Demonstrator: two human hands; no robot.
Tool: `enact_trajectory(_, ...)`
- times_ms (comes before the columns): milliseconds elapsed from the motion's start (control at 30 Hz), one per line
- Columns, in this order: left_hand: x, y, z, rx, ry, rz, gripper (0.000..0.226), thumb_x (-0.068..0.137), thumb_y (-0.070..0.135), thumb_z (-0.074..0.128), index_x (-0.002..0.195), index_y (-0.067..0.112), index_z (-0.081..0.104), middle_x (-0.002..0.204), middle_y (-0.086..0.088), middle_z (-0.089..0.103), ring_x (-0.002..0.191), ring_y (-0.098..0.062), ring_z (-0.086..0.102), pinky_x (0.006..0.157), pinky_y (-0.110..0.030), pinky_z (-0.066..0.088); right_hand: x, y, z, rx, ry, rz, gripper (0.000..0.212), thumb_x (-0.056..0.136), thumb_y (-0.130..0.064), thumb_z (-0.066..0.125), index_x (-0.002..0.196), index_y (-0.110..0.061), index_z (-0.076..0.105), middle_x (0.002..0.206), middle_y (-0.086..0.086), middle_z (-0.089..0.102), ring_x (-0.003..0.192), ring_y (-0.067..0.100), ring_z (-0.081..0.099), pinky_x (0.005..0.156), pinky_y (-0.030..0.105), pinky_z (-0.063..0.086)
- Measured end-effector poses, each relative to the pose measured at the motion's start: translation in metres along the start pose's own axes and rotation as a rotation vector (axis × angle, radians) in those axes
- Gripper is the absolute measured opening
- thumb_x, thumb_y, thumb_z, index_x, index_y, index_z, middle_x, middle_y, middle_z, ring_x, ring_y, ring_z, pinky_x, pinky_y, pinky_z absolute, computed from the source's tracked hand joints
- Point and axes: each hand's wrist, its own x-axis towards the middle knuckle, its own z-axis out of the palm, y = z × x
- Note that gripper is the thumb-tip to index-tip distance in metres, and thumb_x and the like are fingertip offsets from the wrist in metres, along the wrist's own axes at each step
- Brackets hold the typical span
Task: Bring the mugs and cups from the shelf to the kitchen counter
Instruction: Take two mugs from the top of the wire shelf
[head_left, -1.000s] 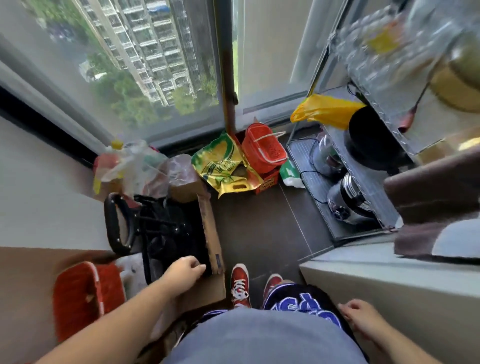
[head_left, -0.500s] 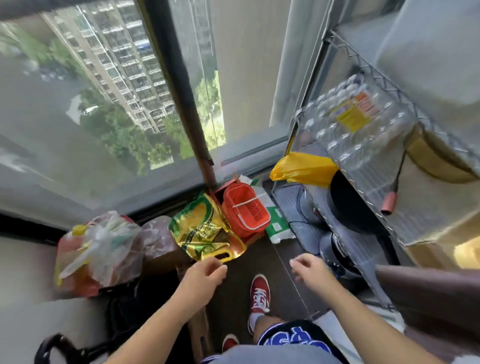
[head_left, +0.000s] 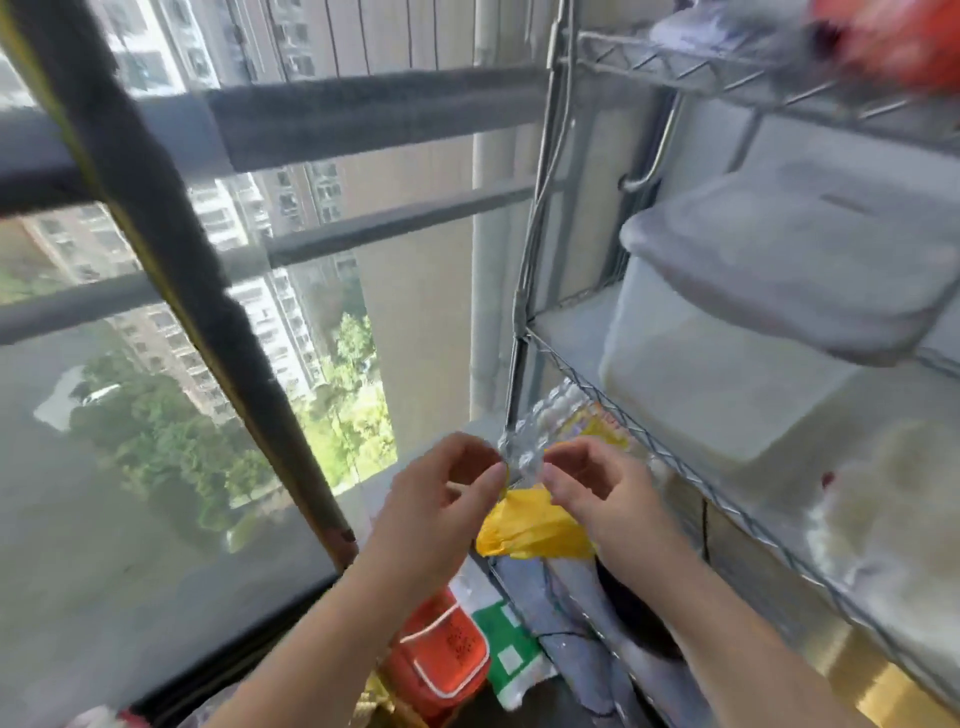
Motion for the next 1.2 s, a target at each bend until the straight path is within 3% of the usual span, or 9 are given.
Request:
enact_trajectory(67,0.022,0.031,-0.002,-0.054,0.002,0.098,0.006,0.086,0.033,0.065,0.091,0.028,0.064,0.089,0.013,0.07,0.075,-0.011,0.066,0.066,-0.029,0.055,0.004,-0.031,-0.014,0.0,0.06,-0.079,0.029,0.07,-0.05,0.068,0.094,-0.035,0.068,0.087,-0.008,0.073,0.076,0.008,0.066,0.069,0.019,0.053)
enact_trajectory(233,0.064,0.095,-0.011,-0.111,-0.026,0.323,0.02,0.079,0.042,0.066,0.096,0.03,0.065,0.091,0.01,0.072,0.087,-0.01,0.068,0.073,-0.031,0.056,0.007,-0.104,-0.047,-0.04,0.178,-0.237,0.029,0.069,-0.046,0.071,0.096,-0.039,0.066,0.094,-0.008,0.072,0.082,0.008,0.066,0.073,0.023,0.054)
enact_trajectory(400,0.099,0.151,-0.017,-0.166,-0.079,0.491,0.018,0.078,0.042,0.066,0.094,0.033,0.064,0.091,0.013,0.07,0.069,-0.003,0.064,0.063,-0.03,0.054,0.007,-0.166,-0.075,-0.157,0.323,-0.394,0.033,0.068,-0.05,0.069,0.099,-0.041,0.064,0.098,-0.014,0.07,0.084,0.006,0.066,0.07,0.016,0.05)
enact_trajectory(600,0.134,0.223,-0.029,-0.173,-0.096,0.713,0.021,0.081,0.037,0.073,0.099,0.029,0.065,0.096,0.011,0.069,0.093,-0.004,0.065,0.076,-0.026,0.055,0.001,-0.24,-0.106,-0.298,0.492,-0.566,0.033,0.071,-0.045,0.073,0.103,-0.039,0.063,0.1,-0.013,0.069,0.09,0.007,0.065,0.072,0.012,0.048)
enact_trajectory(733,0.155,0.278,-0.042,-0.153,-0.058,0.848,0.048,0.072,0.06,0.065,0.11,0.032,0.061,0.106,0.016,0.065,0.103,0.002,0.061,0.085,-0.028,0.054,-0.004,-0.3,-0.13,-0.409,0.597,-0.694,0.044,0.069,-0.057,0.071,0.108,-0.042,0.06,0.107,-0.017,0.067,0.101,0.005,0.064,0.078,0.019,0.052)
enact_trajectory(867,0.175,0.344,-0.051,-0.171,0.007,0.924,0.057,0.068,0.065,0.062,0.113,0.031,0.057,0.111,0.015,0.061,0.106,-0.009,0.059,0.091,-0.04,0.052,-0.001,-0.36,-0.155,-0.517,0.724,-0.78,0.045,0.07,-0.054,0.072,0.11,-0.038,0.058,0.107,-0.017,0.065,0.103,0.0,0.061,0.081,0.027,0.054)
enact_trajectory(967,0.192,0.387,-0.056,-0.153,0.097,0.976,0.046,0.077,0.052,0.069,0.113,0.027,0.056,0.112,0.008,0.062,0.106,-0.013,0.058,0.091,-0.036,0.048,0.003,-0.398,-0.173,-0.559,0.841,-0.818,0.043,0.071,-0.046,0.076,0.109,-0.033,0.059,0.106,-0.013,0.066,0.097,0.004,0.063,0.08,0.026,0.053)
enact_trajectory(1067,0.211,0.421,-0.064,-0.043,0.172,0.979,0.047,0.081,0.053,0.064,0.117,0.025,0.054,0.117,0.006,0.061,0.107,-0.013,0.056,0.087,-0.031,0.042,0.007,-0.431,-0.185,-0.613,0.893,-0.811,0.04,0.072,-0.044,0.077,0.105,-0.029,0.06,0.102,-0.009,0.066,0.092,0.008,0.064,0.077,0.022,0.051)
enact_trajectory(1200,0.238,0.462,-0.08,0.043,0.275,0.953,0.04,0.085,0.049,0.06,0.114,0.021,0.057,0.113,0.002,0.066,0.105,-0.02,0.059,0.087,-0.038,0.049,0.022,-0.471,-0.194,-0.77,1.083,-0.786,0.033,0.074,-0.041,0.072,0.099,-0.022,0.061,0.084,-0.004,0.068,0.081,0.016,0.065,0.072,0.028,0.051)
